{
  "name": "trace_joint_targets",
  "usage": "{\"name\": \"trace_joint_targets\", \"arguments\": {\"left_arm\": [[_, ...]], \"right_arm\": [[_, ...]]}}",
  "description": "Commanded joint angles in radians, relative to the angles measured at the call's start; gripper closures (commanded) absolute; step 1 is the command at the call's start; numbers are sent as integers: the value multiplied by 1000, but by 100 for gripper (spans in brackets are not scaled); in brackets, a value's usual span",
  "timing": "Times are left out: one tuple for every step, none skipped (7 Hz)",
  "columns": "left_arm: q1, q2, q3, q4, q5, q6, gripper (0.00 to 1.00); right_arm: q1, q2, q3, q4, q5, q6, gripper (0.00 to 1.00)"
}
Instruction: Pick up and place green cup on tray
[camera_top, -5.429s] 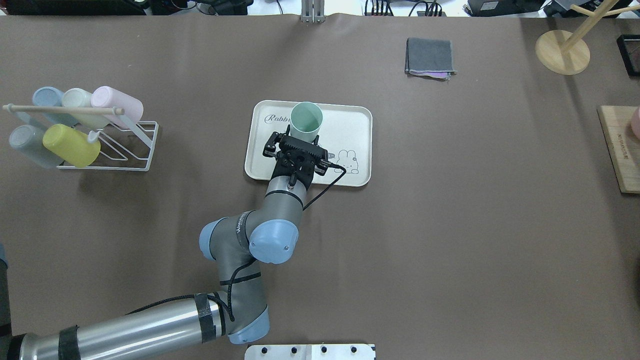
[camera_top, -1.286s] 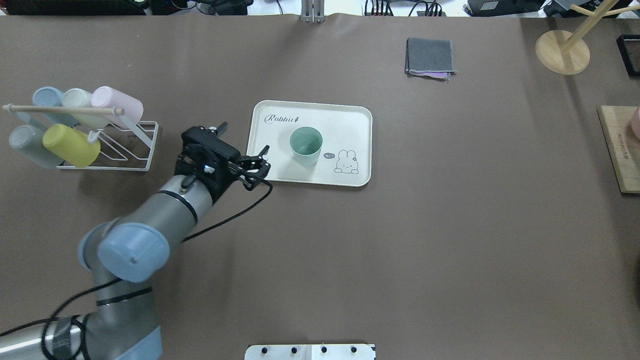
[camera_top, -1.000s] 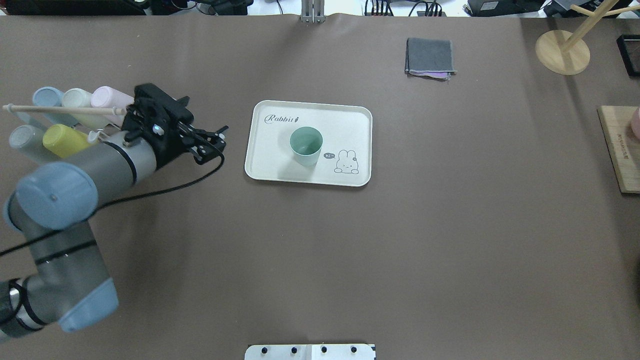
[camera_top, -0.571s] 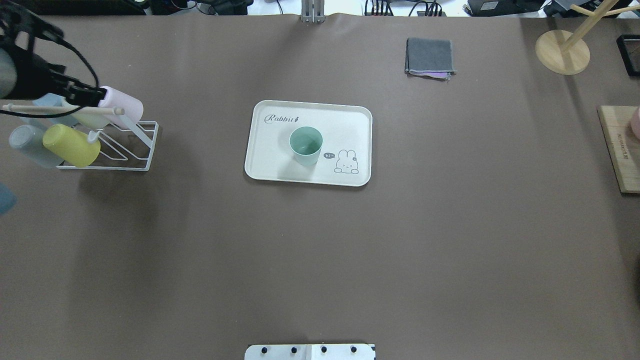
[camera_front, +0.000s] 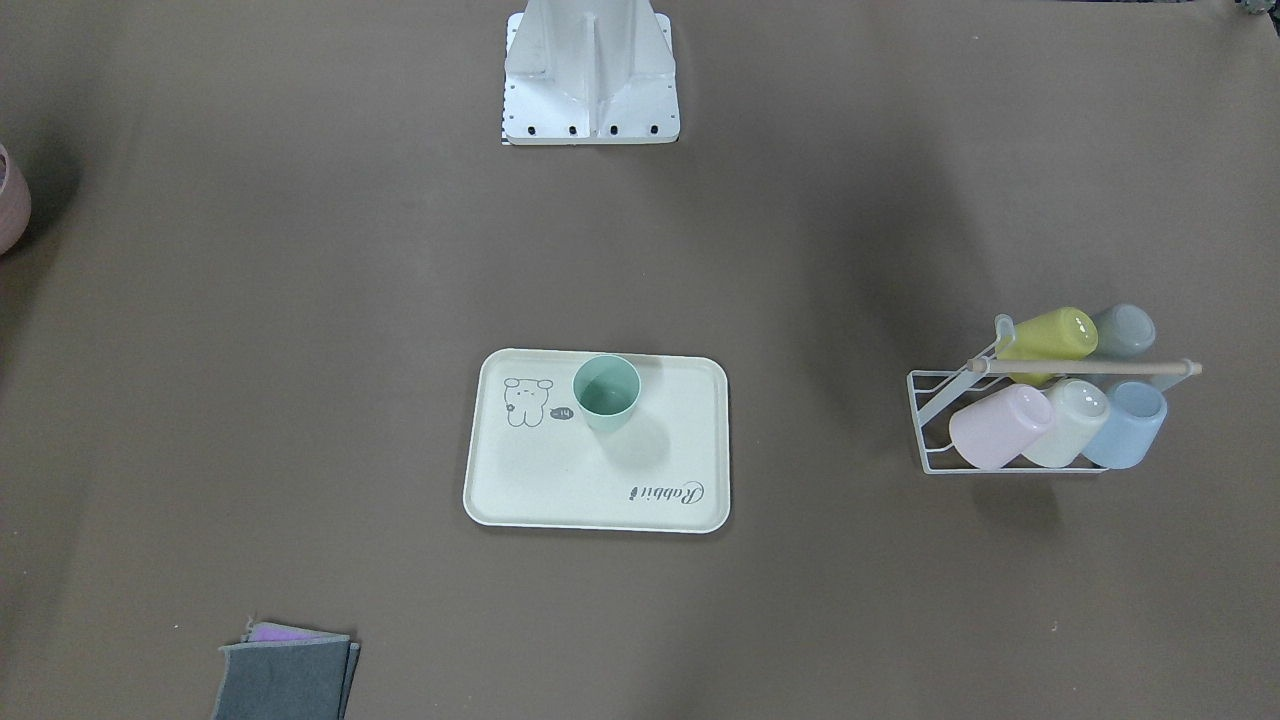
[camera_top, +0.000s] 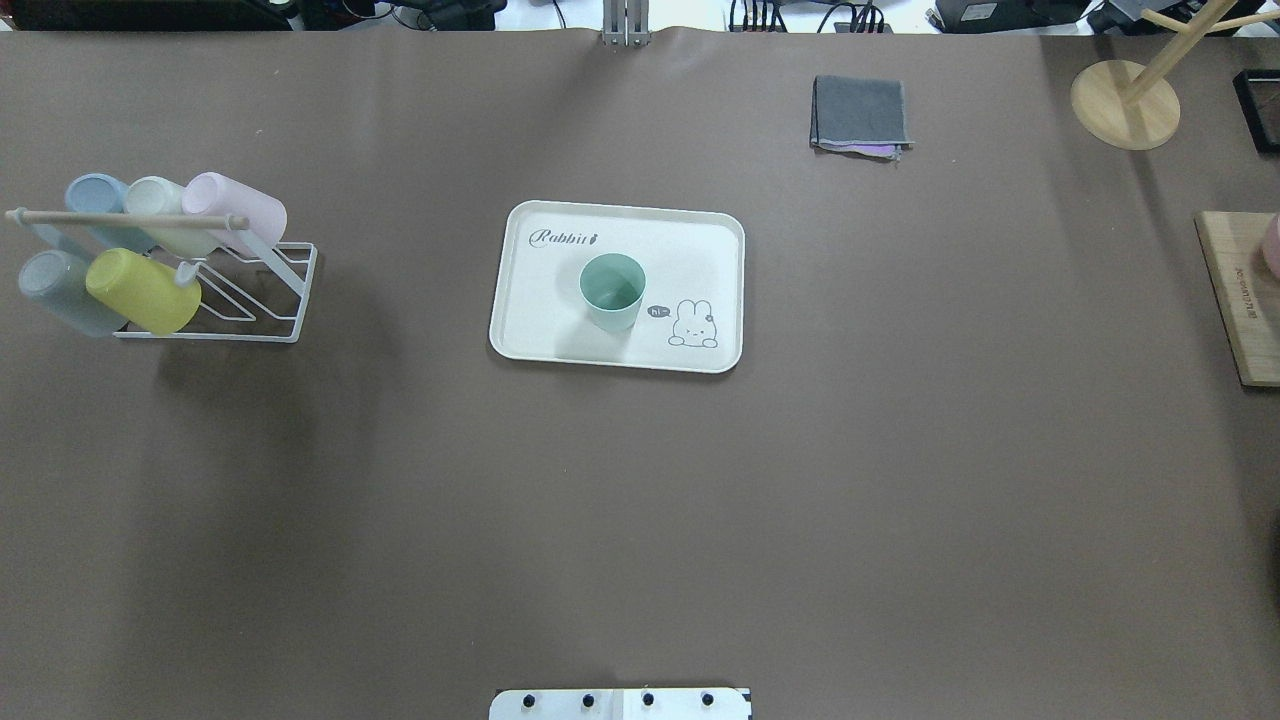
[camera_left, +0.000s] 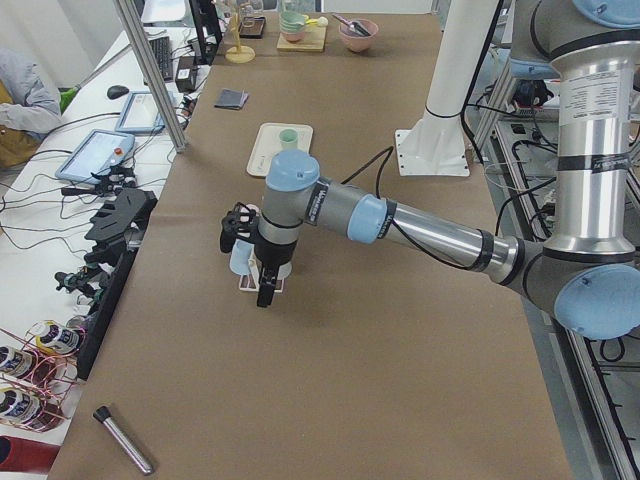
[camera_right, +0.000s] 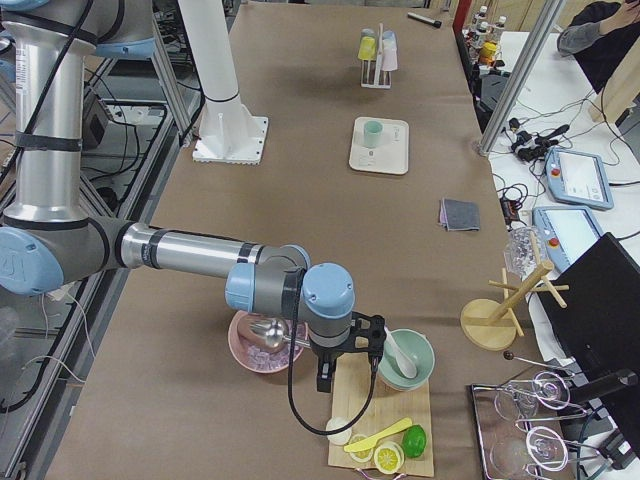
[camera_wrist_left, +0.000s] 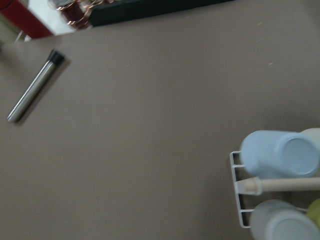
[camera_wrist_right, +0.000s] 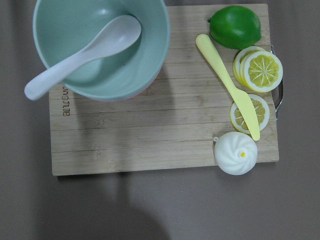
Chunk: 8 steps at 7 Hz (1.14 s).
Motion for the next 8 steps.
{"name": "trace_joint_targets", "arguments": {"left_arm": [[-93,59,33,65,-65,201,2],[-93,61,105,37,-169,211,2],[-93,61,163,-21,-235,214,2],[-90,47,199,-71,-244,212,2],[-90,47,186,-61,-280,202,2],[-90,47,190,-55,-294,197,2],[-90,50,189,-52,-297,197,2],[-88,58,204,-52,-296,200,2]], "right_arm": [[0,4,-1,-1,0,1,0],[-2,2,-4,-1,0,0,0],[-2,2,-9,-1,0,0,0],[-3,-3,-17,-1,0,0,0],[-2,-3,-20,-4,-2,0,0],[-2,-3,-20,-4,-3,0,0],[-2,-4,-21,-6,-3,0,0],[-2,-3,-29,-7,0,1,0]]}}
